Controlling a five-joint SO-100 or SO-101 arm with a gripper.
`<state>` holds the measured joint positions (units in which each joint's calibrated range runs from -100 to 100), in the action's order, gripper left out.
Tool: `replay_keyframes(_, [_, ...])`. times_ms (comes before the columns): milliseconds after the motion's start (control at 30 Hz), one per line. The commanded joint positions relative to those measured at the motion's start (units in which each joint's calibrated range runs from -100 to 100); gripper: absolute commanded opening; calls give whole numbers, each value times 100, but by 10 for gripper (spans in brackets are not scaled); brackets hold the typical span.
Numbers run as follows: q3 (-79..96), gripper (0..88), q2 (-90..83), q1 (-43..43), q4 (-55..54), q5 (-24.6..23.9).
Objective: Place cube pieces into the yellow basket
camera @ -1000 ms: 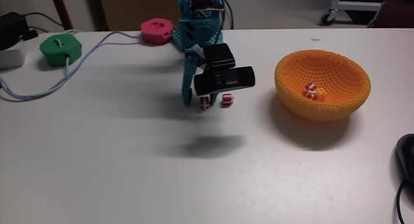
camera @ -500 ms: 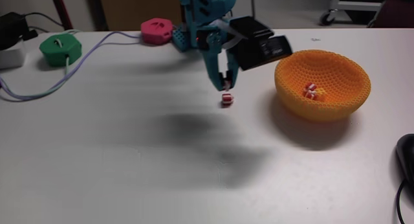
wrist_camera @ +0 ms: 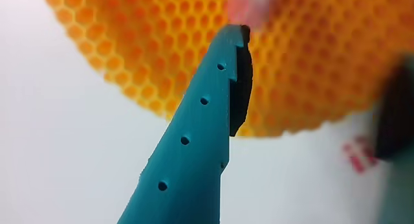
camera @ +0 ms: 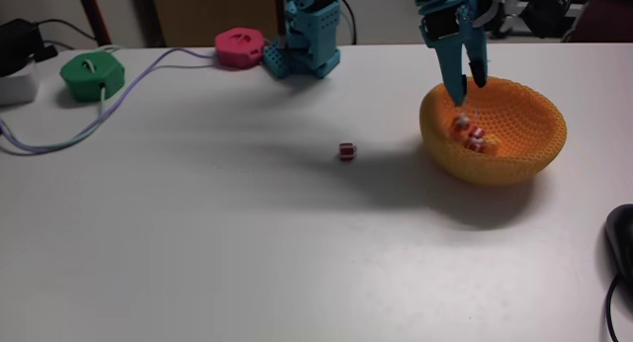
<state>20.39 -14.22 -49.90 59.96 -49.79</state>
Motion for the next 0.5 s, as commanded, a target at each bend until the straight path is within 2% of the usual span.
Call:
replay_keyframes(0, [-195,510,-94,23,-261,-39])
replay_keyframes(100, [-321,507,-274,321,234,-264])
replay_keyframes(267, [16,466,-1003,1971,1233,-151])
replay_keyframes(367, [536,452,-1505,3238,1129,586])
replay_keyframes(400, [623,438,-1590,3667,1085,987])
replay_keyframes(467, [633,415,-1685,4161,1441,1480])
